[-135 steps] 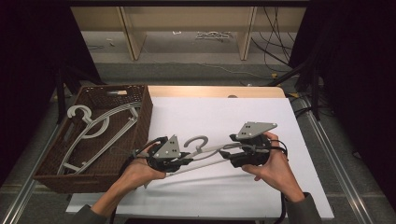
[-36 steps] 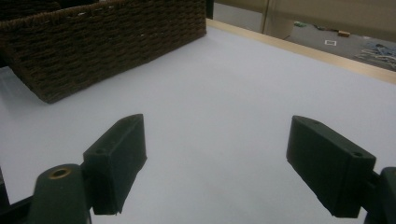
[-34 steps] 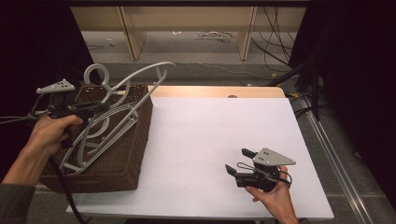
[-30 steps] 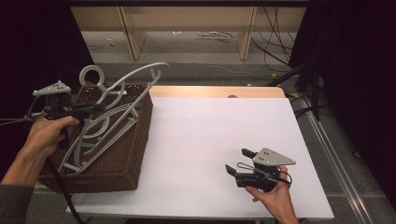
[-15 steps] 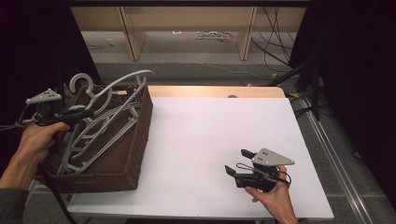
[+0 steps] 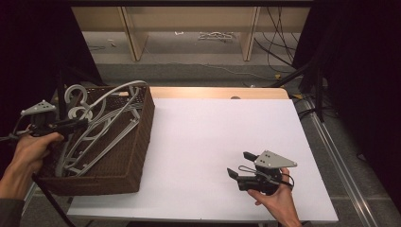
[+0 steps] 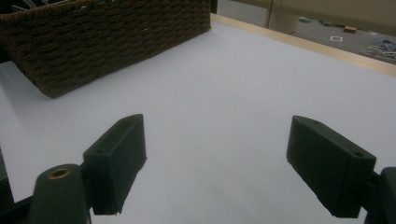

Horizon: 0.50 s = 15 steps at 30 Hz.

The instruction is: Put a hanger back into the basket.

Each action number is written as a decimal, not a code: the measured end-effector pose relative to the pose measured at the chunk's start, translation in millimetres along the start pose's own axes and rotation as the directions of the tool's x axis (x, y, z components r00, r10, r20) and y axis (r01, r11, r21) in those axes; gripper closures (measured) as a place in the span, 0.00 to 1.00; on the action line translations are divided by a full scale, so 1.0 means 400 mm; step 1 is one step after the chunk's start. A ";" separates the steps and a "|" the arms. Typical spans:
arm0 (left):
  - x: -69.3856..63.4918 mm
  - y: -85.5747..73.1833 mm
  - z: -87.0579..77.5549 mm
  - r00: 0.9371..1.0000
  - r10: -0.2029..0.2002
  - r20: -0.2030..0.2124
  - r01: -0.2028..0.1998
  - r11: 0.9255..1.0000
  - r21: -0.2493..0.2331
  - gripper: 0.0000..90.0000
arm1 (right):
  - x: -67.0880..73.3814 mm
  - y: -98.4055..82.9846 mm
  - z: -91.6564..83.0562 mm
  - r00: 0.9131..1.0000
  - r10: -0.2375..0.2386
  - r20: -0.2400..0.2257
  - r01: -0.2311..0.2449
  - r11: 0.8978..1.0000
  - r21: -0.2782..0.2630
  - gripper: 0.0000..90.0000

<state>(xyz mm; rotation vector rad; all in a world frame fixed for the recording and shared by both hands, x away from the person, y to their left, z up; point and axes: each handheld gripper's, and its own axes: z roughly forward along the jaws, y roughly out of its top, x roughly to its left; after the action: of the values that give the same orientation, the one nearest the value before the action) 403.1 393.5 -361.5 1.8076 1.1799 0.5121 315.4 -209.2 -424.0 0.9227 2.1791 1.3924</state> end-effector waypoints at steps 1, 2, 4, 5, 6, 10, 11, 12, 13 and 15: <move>0.002 -0.004 -0.002 1.000 -0.003 -0.001 0.003 1.000 0.001 0.88 | 0.000 0.000 0.000 1.000 0.000 0.000 0.000 1.000 0.001 0.23; 0.002 -0.004 -0.002 1.000 -0.003 -0.001 0.003 1.000 0.001 0.88 | 0.000 0.001 -0.001 1.000 0.000 -0.002 0.000 1.000 0.007 0.23; 0.003 -0.010 -0.004 1.000 -0.008 0.003 0.008 1.000 0.000 0.88 | 0.001 0.001 -0.001 1.000 0.001 -0.003 -0.001 1.000 0.008 0.23; 0.004 -0.012 -0.006 1.000 -0.007 0.000 0.007 1.000 -0.002 0.88 | 0.001 0.000 0.000 1.000 0.000 -0.002 0.000 1.000 0.001 0.23; 0.006 -0.014 -0.009 1.000 -0.012 -0.002 0.012 1.000 -0.003 0.88 | 0.000 0.000 0.000 1.000 -0.001 -0.001 0.001 1.000 0.003 0.23; 0.017 -0.023 -0.011 1.000 -0.017 -0.013 0.017 1.000 0.011 0.88 | -0.002 0.001 -0.004 1.000 0.001 0.000 -0.001 1.000 0.004 0.23; 0.017 -0.025 -0.009 1.000 -0.018 -0.017 0.018 1.000 0.015 0.88 | -0.002 0.001 -0.004 1.000 0.001 -0.001 -0.001 1.000 0.005 0.23; 0.017 -0.027 -0.006 1.000 -0.020 -0.014 0.020 1.000 0.018 0.88 | -0.002 0.001 -0.003 1.000 0.002 0.001 -0.002 1.000 0.002 0.23; 0.017 -0.027 -0.006 1.000 -0.020 -0.014 0.020 1.000 0.018 0.88 | -0.002 0.001 -0.003 1.000 0.001 0.001 -0.001 1.000 0.002 0.23; 0.018 -0.031 0.000 1.000 -0.020 -0.016 0.020 0.999 0.027 0.88 | -0.001 0.001 -0.002 1.000 0.000 -0.001 0.000 1.000 0.003 0.23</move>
<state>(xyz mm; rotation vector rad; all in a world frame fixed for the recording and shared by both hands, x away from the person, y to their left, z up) 400.2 401.7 -372.8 1.8157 1.2193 0.5016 315.3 -210.2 -423.4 0.9234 2.1824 1.3912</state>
